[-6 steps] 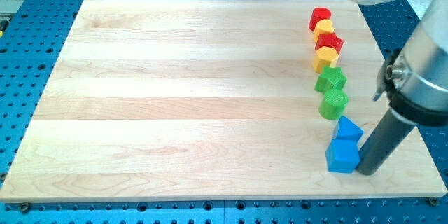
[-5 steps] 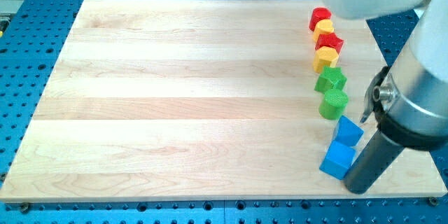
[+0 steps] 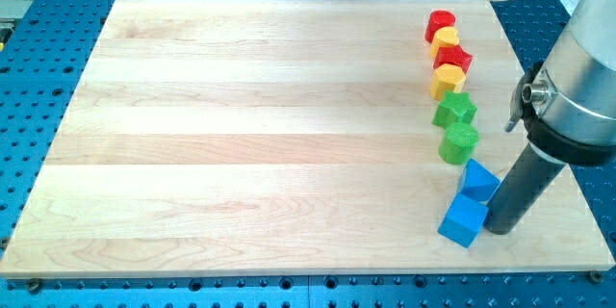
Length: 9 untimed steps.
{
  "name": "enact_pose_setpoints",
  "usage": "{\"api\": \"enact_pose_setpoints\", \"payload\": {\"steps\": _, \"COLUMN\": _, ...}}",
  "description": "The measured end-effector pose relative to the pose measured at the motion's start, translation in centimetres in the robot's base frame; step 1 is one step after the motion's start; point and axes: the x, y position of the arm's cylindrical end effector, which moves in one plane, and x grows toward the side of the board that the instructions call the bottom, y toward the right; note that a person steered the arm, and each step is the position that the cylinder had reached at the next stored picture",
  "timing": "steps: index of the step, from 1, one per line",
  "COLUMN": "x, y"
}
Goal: Touch the left side of cube and hexagon
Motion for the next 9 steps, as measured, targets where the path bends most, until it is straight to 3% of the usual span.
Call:
{"api": "enact_pose_setpoints", "payload": {"steps": 3, "x": 2.3, "y": 3.3}}
{"api": "enact_pose_setpoints", "payload": {"steps": 6, "x": 3.6, "y": -4.8}}
{"api": "enact_pose_setpoints", "payload": {"steps": 8, "x": 3.3, "y": -14.9}}
{"api": "enact_pose_setpoints", "payload": {"steps": 9, "x": 2.0, "y": -14.5}}
